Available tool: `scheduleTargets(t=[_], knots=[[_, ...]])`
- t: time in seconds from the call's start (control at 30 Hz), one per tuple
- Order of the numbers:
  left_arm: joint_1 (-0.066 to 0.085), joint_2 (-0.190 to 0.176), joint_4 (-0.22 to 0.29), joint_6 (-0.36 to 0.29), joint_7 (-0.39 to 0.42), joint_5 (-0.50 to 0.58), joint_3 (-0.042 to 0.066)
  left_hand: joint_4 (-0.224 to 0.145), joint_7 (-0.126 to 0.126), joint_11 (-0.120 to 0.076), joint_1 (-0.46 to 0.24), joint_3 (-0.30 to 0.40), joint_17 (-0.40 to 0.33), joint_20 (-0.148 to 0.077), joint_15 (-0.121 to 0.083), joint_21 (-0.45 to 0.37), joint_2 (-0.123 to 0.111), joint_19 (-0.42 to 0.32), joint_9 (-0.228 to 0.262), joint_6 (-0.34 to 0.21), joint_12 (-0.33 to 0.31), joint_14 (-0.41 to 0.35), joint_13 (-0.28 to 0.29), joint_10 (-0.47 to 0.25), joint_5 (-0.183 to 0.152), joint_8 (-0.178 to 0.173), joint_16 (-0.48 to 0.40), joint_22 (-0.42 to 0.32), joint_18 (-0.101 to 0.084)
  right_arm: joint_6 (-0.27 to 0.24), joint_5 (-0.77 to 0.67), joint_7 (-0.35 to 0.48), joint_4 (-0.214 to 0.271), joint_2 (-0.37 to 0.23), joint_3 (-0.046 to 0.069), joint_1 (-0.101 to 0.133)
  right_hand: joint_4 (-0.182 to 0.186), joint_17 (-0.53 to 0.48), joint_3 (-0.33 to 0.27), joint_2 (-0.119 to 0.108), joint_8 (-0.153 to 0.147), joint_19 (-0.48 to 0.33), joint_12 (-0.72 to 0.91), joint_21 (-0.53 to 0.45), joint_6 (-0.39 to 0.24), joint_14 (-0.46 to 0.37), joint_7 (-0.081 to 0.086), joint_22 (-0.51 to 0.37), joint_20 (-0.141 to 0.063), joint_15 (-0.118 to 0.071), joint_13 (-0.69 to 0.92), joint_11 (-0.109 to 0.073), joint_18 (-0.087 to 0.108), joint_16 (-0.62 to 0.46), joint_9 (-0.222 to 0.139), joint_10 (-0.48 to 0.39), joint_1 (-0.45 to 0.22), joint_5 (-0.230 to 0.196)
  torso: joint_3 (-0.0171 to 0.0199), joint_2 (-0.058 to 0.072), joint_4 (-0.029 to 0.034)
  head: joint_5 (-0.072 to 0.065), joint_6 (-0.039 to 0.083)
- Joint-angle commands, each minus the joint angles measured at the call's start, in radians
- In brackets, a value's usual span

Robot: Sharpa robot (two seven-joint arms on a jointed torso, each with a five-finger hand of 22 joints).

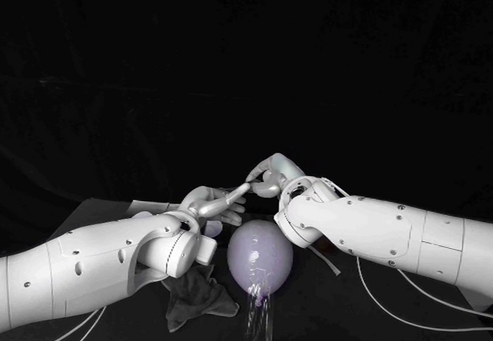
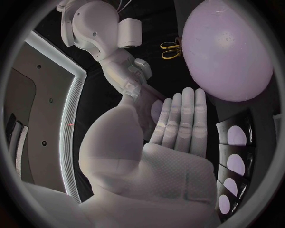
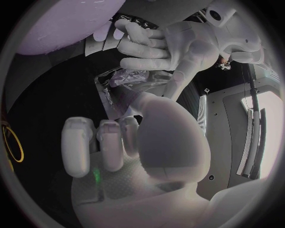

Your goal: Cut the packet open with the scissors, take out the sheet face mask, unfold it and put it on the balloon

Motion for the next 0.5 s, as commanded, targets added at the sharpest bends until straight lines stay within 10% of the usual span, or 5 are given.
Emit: scheduleTargets(t=[0.03, 0.37, 0.5], knots=[[0.002, 0.004, 0.001, -0.001, -0.013, 0.011, 0.002, -0.001, 0.006, 0.0, 0.0, 0.003, -0.001, 0.007, 0.004, -0.007, -0.018, 0.0, -0.002, -0.004, 0.004, -0.006, 0.001, -0.008, -0.001, -0.005, -0.006, -0.002, 0.006, 0.011, -0.043, -0.002, 0.005, 0.002, 0.001, -0.002, -0.001, 0.251, 0.009, 0.003, 0.051, 0.051, 0.004, -0.002, 0.005, 0.102, 0.001, 0.219, -0.003, -0.005, 0.194, -0.005, -0.005, 0.004, 0.073, 0.072, -0.011, 0.002, -0.0001, 0.0, 0.0001, 0.0, 0.0], [0.002, 0.004, -0.004, -0.004, -0.018, 0.011, 0.003, -0.007, 0.001, -0.005, 0.048, 0.043, 0.002, 0.006, 0.001, -0.014, 0.069, 0.01, 0.001, 0.011, 0.017, 0.001, 0.006, -0.002, -0.003, -0.001, -0.007, -0.009, 0.006, 0.02, -0.047, -0.003, 0.012, 0.001, 0.001, -0.004, -0.002, 0.252, 0.011, 0.003, 0.052, 0.051, 0.005, -0.002, 0.004, 0.102, 0.001, 0.219, -0.003, -0.005, 0.194, -0.005, -0.005, 0.004, 0.073, 0.073, -0.011, 0.003, -0.0007, -0.001, 0.0005, 0.0, -0.004], [0.002, 0.003, -0.004, -0.006, -0.017, 0.013, 0.003, -0.009, -0.004, -0.009, 0.099, 0.071, 0.004, 0.005, -0.003, -0.017, 0.139, 0.017, 0.003, 0.021, 0.026, 0.006, 0.009, 0.002, -0.003, 0.001, -0.007, -0.012, 0.006, 0.023, -0.048, -0.003, 0.012, -0.001, 0.001, -0.004, -0.002, 0.252, 0.011, 0.003, 0.052, 0.051, 0.005, -0.002, 0.004, 0.102, 0.001, 0.219, -0.003, -0.005, 0.194, -0.005, -0.005, 0.004, 0.073, 0.073, -0.011, 0.003, -0.0003, -0.001, 0.0002, 0.0, -0.004]])
